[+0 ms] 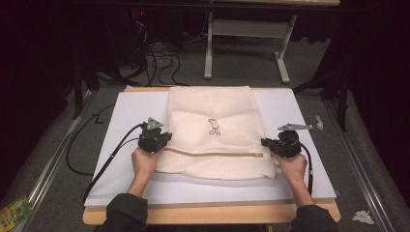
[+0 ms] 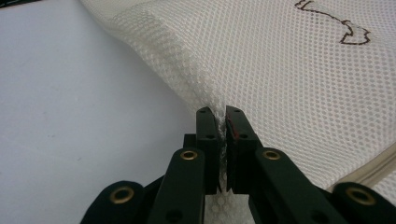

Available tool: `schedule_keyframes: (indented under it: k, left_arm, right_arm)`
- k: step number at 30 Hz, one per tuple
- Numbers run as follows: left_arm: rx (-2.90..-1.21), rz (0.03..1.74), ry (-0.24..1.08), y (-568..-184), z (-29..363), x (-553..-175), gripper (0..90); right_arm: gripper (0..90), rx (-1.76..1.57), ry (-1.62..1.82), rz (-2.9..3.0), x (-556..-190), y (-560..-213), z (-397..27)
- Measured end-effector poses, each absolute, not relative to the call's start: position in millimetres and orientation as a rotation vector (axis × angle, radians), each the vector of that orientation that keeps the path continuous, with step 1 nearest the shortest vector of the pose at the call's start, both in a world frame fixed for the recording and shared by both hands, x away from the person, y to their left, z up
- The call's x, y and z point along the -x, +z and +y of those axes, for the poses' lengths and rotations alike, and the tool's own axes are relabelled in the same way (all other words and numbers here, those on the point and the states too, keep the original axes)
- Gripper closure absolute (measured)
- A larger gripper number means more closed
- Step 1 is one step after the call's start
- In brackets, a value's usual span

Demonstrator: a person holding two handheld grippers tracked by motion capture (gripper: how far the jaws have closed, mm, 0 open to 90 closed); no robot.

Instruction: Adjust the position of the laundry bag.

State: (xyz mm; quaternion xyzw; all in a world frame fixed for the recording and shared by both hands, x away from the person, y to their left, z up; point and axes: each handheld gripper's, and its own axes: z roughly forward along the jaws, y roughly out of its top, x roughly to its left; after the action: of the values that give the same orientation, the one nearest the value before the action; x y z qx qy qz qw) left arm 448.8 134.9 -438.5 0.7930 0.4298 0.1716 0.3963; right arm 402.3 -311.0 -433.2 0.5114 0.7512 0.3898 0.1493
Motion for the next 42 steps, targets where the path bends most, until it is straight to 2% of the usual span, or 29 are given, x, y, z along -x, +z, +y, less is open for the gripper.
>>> schedule_keyframes:
  k: [20, 32, 37, 42]
  left_arm:
    - [-2.033, 1.076, 0.441, -446.6, 122.8, -448.6, 85.4]
    - [-2.067, 1.112, 0.438, -459.8, 123.9, -451.1, 84.1]
    - [-2.064, 1.107, 0.444, -457.7, 124.9, -450.6, 81.2]
    - [-2.066, 1.083, 0.446, -456.8, 126.6, -448.1, 75.2]
  right_arm:
    - [88.0, -1.494, 1.069, 2.151, -402.9, -437.1, -321.7]
    - [87.1, -1.517, 1.027, 2.193, -402.9, -457.3, -319.0]
    - [84.3, -1.506, 0.996, 2.196, -402.3, -456.1, -315.8]
    - [76.3, -1.496, 1.009, 2.175, -400.4, -456.7, -316.3]
